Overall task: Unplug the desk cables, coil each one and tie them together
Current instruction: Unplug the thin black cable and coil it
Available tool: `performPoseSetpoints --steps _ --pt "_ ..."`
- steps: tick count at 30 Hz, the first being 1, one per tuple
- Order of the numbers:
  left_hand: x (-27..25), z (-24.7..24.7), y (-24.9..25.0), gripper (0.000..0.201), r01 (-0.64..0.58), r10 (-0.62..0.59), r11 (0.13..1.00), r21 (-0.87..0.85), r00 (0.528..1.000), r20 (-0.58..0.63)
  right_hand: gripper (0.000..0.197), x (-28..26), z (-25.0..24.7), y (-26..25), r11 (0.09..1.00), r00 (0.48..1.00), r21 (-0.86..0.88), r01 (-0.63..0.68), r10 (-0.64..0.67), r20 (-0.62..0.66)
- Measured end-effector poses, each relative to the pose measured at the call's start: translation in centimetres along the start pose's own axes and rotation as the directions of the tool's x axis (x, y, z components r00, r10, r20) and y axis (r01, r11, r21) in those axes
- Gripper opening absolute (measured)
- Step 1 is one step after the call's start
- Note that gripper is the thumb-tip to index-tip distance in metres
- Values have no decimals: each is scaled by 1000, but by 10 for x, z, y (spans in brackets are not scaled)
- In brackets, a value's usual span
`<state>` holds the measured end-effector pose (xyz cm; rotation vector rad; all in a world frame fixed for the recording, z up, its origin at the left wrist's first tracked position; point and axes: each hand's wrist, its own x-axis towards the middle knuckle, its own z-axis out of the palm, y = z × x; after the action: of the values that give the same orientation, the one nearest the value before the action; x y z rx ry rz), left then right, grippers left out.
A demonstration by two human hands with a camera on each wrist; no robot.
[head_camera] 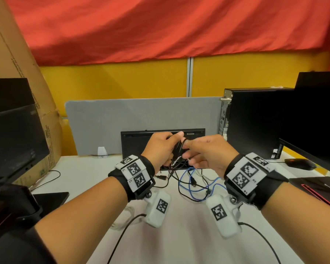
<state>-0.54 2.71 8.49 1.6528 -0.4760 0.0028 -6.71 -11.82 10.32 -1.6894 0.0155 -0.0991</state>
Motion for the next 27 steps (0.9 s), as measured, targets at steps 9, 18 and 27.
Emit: performPoseSetpoints --steps 9,18,27 --pt "8 3 -10 38 -54 57 998 37 993 -102 22 -7 19 -14 893 978 398 -209 180 108" --pt "20 -15 -22 43 6 -5 1000 7 988 -152 24 -7 5 -27 928 978 311 -207 202 47" --pt "26 -32 -29 41 -32 80 969 243 978 -190 14 -8 -28 -43 799 987 -598 70 -144 -78"
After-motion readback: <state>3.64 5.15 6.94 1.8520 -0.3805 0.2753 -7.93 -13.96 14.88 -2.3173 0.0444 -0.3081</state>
